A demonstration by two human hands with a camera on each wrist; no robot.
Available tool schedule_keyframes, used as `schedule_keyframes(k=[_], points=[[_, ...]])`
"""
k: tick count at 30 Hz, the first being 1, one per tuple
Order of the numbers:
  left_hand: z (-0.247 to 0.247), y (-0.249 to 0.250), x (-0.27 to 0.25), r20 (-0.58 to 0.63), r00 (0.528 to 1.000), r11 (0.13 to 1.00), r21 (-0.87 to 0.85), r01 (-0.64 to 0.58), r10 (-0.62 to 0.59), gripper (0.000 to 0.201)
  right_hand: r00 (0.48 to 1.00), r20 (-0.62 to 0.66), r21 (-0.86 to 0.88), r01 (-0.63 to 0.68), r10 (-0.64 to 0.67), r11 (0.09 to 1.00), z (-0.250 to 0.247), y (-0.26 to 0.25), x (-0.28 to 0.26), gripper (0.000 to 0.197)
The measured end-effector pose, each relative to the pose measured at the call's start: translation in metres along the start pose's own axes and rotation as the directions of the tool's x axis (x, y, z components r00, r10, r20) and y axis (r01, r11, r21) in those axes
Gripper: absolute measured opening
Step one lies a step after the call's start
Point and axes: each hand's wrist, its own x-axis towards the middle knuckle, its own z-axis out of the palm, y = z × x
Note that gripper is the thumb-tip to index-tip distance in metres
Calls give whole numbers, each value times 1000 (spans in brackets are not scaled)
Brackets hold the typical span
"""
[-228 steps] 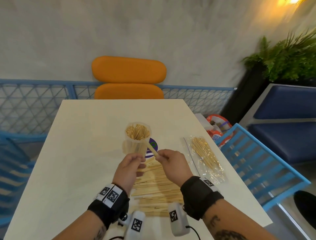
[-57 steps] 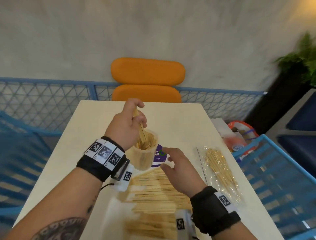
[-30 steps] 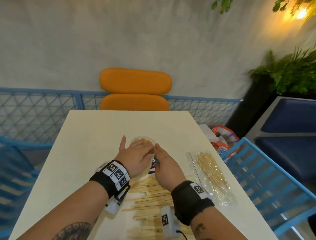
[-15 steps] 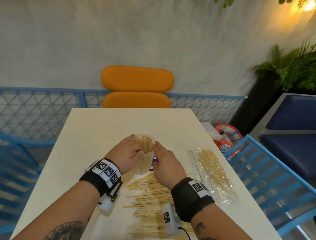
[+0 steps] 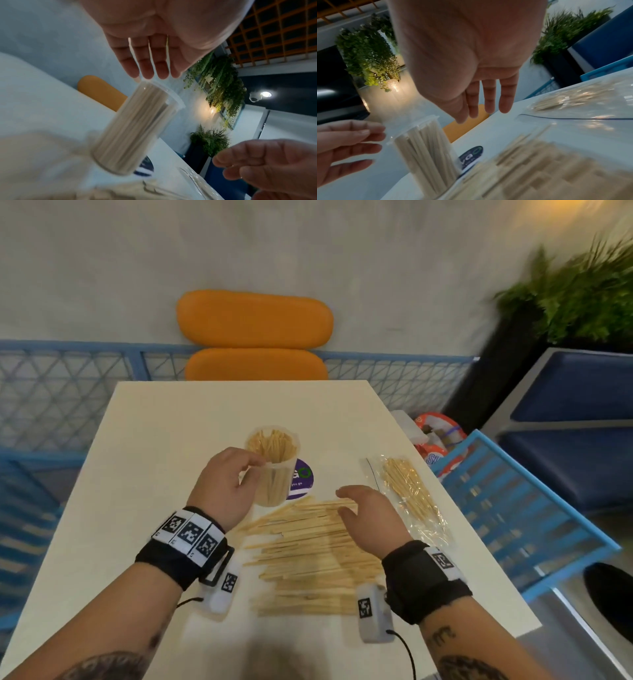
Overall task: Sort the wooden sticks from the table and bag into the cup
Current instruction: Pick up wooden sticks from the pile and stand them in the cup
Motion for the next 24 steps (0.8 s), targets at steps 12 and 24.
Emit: schedule_keyframes(k=[12, 24], points=[[64, 12, -69, 363, 917, 985, 13, 170, -163, 19, 946, 325, -331, 134, -20, 934, 41, 13, -64, 41], [51, 18, -68, 275, 906, 927, -107, 361, -321, 22, 959, 281, -411, 157, -40, 898, 54, 17, -59, 28]])
